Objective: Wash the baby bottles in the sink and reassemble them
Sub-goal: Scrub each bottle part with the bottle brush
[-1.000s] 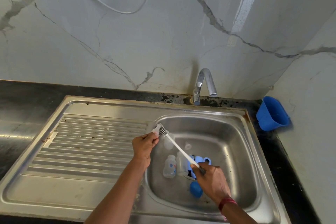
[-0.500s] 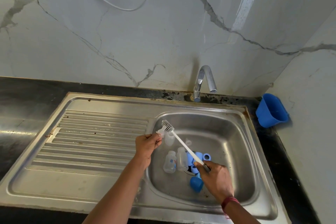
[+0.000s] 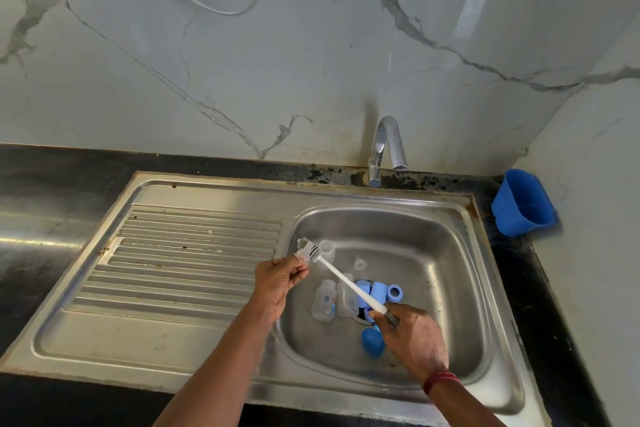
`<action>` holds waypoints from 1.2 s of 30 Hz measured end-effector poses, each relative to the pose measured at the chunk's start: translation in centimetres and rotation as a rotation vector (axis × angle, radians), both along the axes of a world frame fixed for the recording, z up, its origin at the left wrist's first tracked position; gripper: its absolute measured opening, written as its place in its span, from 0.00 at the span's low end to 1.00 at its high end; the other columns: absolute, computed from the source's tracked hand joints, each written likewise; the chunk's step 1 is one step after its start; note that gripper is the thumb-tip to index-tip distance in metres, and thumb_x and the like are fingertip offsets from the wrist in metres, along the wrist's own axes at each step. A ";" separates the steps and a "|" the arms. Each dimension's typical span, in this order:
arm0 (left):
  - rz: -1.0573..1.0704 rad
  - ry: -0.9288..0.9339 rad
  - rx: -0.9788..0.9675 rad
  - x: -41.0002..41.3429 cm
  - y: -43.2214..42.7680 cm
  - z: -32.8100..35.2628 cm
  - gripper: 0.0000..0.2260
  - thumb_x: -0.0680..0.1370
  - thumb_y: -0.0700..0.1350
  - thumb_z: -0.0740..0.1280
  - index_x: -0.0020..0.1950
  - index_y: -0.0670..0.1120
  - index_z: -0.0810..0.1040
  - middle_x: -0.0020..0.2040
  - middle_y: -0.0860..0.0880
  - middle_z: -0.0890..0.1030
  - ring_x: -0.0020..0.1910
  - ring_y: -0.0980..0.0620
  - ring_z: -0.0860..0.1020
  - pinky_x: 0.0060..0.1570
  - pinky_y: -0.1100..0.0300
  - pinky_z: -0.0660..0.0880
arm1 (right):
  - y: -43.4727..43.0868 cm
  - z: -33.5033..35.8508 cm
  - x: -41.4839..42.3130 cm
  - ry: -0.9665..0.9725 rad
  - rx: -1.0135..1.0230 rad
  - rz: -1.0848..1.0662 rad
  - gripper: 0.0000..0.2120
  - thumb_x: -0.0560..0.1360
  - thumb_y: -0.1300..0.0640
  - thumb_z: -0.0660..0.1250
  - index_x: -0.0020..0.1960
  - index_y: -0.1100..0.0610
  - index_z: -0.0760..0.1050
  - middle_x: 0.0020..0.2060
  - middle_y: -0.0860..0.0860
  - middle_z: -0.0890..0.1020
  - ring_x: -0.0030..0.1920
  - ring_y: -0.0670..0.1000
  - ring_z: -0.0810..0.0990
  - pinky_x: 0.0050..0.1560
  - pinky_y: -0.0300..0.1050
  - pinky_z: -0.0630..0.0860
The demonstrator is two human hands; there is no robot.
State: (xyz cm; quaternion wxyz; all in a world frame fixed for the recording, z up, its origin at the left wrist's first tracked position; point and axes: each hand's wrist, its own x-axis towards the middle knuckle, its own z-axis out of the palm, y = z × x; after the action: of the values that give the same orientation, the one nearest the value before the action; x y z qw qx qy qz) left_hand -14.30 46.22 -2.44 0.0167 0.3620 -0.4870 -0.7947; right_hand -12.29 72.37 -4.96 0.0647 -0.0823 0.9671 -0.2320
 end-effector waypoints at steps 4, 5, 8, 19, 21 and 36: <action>-0.027 0.000 -0.098 -0.9 0.6 0.8 0.02 0.73 0.31 0.72 0.40 0.33 0.82 0.35 0.41 0.84 0.35 0.50 0.84 0.43 0.58 0.83 | 0.7 0.2 -1.1 -0.033 -0.011 -0.014 0.13 0.74 0.42 0.71 0.36 0.49 0.79 0.28 0.44 0.75 0.28 0.44 0.73 0.28 0.34 0.69; -0.028 -0.006 -0.131 -1.0 0.8 0.8 0.03 0.73 0.31 0.72 0.40 0.33 0.82 0.35 0.41 0.84 0.35 0.50 0.84 0.42 0.59 0.83 | 0.9 0.1 -1.3 -0.057 -0.044 -0.044 0.15 0.73 0.42 0.71 0.33 0.49 0.76 0.27 0.45 0.76 0.28 0.44 0.73 0.27 0.35 0.68; -0.018 -0.035 -0.215 -1.1 1.4 1.0 0.04 0.72 0.30 0.72 0.38 0.34 0.82 0.36 0.39 0.84 0.36 0.48 0.84 0.41 0.58 0.83 | 1.3 0.2 -1.8 -0.107 -0.183 -0.139 0.23 0.73 0.43 0.71 0.26 0.50 0.66 0.21 0.46 0.72 0.24 0.46 0.69 0.25 0.38 0.66; -0.078 -0.023 -0.183 -1.8 1.5 0.4 0.03 0.72 0.31 0.72 0.39 0.32 0.82 0.38 0.37 0.82 0.37 0.47 0.83 0.37 0.60 0.81 | 2.2 -0.9 -2.2 -0.080 -0.199 -0.001 0.22 0.74 0.46 0.71 0.26 0.46 0.66 0.21 0.47 0.71 0.22 0.47 0.66 0.23 0.35 0.62; -0.093 -0.037 -0.217 -1.8 1.6 0.0 0.04 0.72 0.31 0.72 0.37 0.32 0.82 0.36 0.38 0.82 0.35 0.48 0.82 0.37 0.60 0.81 | 2.0 -1.1 -1.9 0.006 -0.109 0.024 0.21 0.73 0.46 0.73 0.27 0.45 0.67 0.21 0.45 0.70 0.22 0.45 0.65 0.22 0.34 0.60; -0.159 -0.103 -0.318 -2.3 2.5 -2.0 0.05 0.72 0.32 0.72 0.36 0.33 0.82 0.36 0.35 0.83 0.37 0.46 0.83 0.47 0.54 0.82 | 0.7 -3.0 -0.3 0.147 0.141 -0.014 0.13 0.62 0.48 0.82 0.34 0.51 0.80 0.28 0.46 0.77 0.24 0.47 0.73 0.20 0.40 0.71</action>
State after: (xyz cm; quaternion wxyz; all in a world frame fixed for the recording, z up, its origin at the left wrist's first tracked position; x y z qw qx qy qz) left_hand -16.55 48.68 -4.39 -0.0142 0.3552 -0.6340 -0.6868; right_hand -12.63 73.02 -7.94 -0.0025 -0.0877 0.9837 -0.1569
